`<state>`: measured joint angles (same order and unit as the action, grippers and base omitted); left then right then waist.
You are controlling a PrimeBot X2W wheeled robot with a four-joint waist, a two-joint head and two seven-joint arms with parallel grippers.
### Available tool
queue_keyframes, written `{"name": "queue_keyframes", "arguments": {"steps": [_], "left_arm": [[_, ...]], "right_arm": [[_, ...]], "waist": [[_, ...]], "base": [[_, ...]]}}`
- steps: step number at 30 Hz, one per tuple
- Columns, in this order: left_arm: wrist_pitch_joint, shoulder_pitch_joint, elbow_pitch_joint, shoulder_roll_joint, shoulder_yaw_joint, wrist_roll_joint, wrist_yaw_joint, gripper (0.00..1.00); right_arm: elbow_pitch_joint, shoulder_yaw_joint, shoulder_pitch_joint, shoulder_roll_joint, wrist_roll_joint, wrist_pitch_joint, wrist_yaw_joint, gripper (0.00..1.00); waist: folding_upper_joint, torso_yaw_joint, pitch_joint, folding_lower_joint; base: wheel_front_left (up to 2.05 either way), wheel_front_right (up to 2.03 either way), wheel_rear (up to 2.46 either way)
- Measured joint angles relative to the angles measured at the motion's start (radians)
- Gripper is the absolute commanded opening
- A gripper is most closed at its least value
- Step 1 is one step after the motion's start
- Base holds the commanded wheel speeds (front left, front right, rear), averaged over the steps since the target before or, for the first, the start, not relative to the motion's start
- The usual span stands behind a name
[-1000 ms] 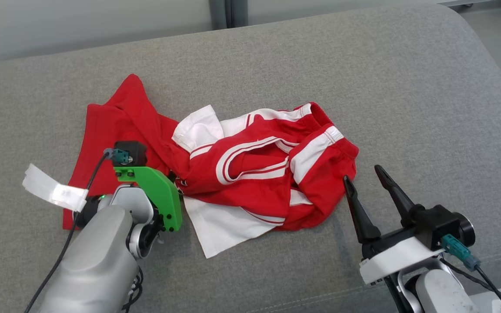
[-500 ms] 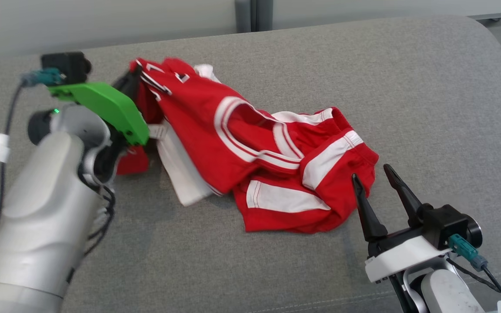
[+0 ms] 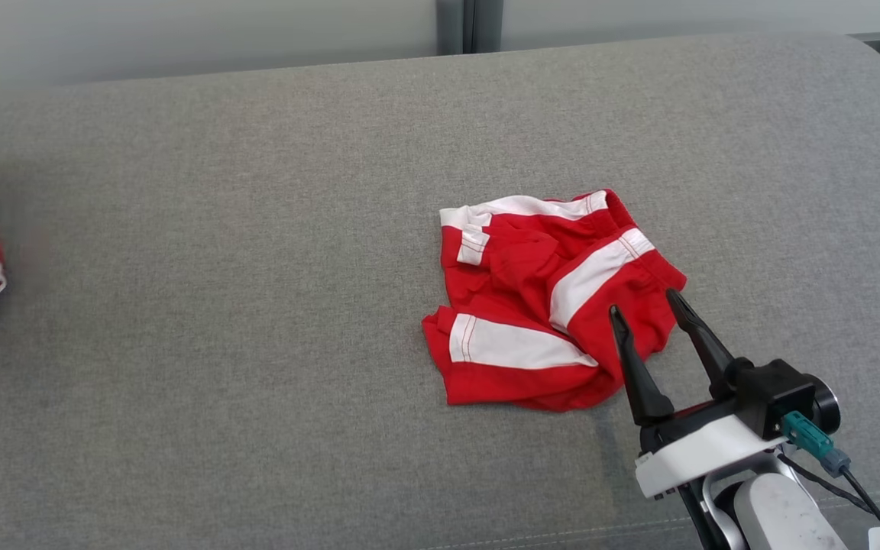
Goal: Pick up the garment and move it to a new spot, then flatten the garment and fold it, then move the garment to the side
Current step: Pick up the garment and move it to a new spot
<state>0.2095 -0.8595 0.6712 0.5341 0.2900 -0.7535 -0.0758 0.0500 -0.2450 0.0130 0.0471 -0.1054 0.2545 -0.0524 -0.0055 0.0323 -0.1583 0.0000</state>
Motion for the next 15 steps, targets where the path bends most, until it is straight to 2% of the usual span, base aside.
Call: {"name": "queue_keyframes", "arguments": {"steps": [3,10,15], "left_arm": [[0.030,0.067,0.051,0.039,-0.014,-0.018,-0.004,0.00],[0.031,0.158,0.099,0.037,-0.047,-0.068,-0.003,0.00],[0.023,0.164,0.107,0.033,-0.059,-0.100,0.021,0.00]], "right_arm": [[-0.006,-0.001,-0.001,0.000,-0.001,0.000,0.000,1.00],[-0.012,-0.003,-0.006,-0.001,-0.009,0.000,0.000,1.00],[-0.012,0.000,-0.024,-0.001,-0.009,0.000,0.000,1.00]], "waist": [[0.0000,0.006,-0.013,0.0000],[0.0000,0.015,-0.046,0.0000],[0.0000,0.020,-0.066,0.0000]], "base": [[0.00,0.00,0.00],[0.00,0.00,0.00],[0.00,0.00,0.00]]}}
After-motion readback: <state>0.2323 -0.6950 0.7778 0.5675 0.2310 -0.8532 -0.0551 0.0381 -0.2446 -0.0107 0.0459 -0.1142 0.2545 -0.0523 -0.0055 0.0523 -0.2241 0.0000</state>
